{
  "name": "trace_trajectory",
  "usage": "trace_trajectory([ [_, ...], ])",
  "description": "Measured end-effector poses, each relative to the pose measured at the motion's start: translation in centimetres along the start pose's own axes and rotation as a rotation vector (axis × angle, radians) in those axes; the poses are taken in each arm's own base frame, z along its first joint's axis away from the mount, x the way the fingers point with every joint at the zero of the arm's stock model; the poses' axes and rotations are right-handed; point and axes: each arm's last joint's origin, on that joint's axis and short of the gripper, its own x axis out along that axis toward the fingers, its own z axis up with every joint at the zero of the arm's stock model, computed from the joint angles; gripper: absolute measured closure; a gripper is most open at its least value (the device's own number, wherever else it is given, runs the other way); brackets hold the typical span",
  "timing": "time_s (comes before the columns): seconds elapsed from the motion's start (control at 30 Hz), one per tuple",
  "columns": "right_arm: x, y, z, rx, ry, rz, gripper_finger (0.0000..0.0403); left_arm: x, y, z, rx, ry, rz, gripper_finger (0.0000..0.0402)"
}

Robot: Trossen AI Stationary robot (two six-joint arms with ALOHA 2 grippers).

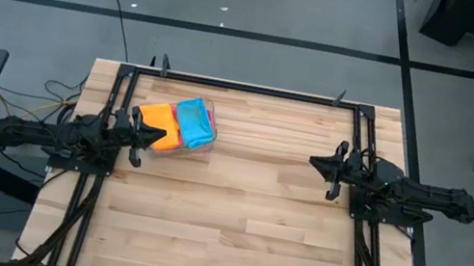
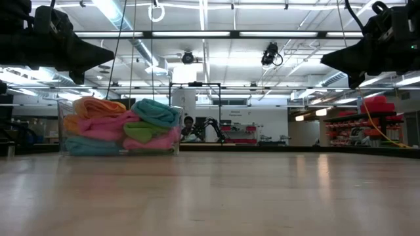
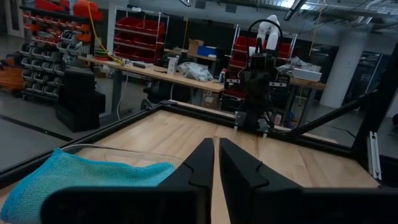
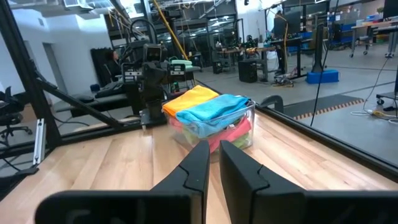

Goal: Fold microfiber towels
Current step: Return to Home Position

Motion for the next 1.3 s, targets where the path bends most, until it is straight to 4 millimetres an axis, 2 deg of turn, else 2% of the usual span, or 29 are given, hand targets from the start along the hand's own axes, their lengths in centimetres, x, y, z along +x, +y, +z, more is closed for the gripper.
trace_trajectory([
  [0.23, 0.0, 0.01, 0.01, 0.0, 0.0, 0.0, 0.0359, 0.0, 0.0, -0.02, 0.0, 0.001, 0.0, 0.0378],
  [0.53, 0.0, 0.0, 0.01, 0.0, 0.0, 0.0, 0.0359, 0.0, 0.0, -0.01, 0.0, 0.0, 0.0, 0.0366],
  [0.87, 0.0, 0.0, 0.01, 0.0, 0.0, 0.0, 0.0359, 0.0, 0.0, -0.01, 0.0, 0.0, 0.0, 0.0378],
  [1.3, 0.0, 0.01, 0.02, 0.0, -0.001, 0.0, 0.0359, 0.0, 0.0, -0.01, 0.0, 0.0, 0.0, 0.0369],
])
